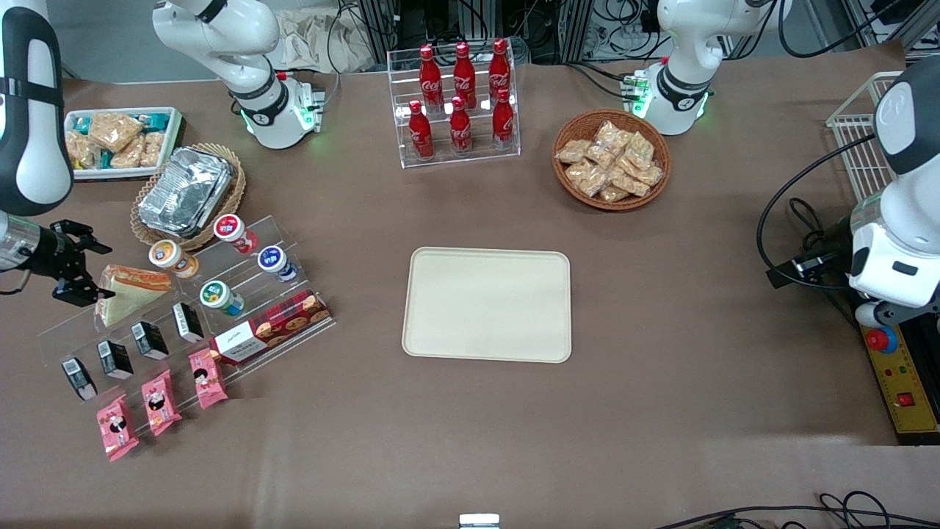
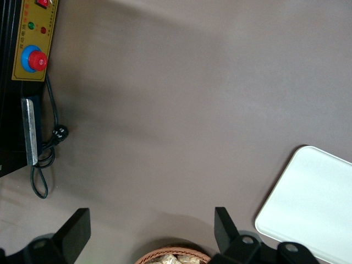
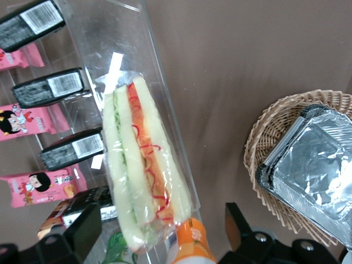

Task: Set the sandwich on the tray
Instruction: 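Lower the right gripper and close it on the wrapped sandwich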

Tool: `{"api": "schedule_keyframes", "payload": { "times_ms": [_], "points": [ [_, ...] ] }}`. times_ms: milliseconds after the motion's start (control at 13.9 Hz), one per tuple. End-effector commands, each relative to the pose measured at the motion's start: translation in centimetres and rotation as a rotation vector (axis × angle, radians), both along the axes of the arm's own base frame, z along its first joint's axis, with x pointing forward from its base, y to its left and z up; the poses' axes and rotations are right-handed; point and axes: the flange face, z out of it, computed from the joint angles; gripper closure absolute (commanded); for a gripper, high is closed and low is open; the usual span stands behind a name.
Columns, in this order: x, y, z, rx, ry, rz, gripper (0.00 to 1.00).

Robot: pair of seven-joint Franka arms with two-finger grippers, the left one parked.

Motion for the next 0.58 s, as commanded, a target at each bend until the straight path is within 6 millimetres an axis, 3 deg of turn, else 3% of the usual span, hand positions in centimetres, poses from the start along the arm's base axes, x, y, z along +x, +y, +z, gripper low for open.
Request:
{"api": "schedule_keyframes", "payload": {
  "times_ms": [0, 505],
  "points": [
    [-0.6, 0.0, -0.6, -0.004, -0.034, -0.017, 0.0],
    [0.3, -0.5, -2.6, -0.037, -0.048, -0.011, 0.01]
  ]
}}
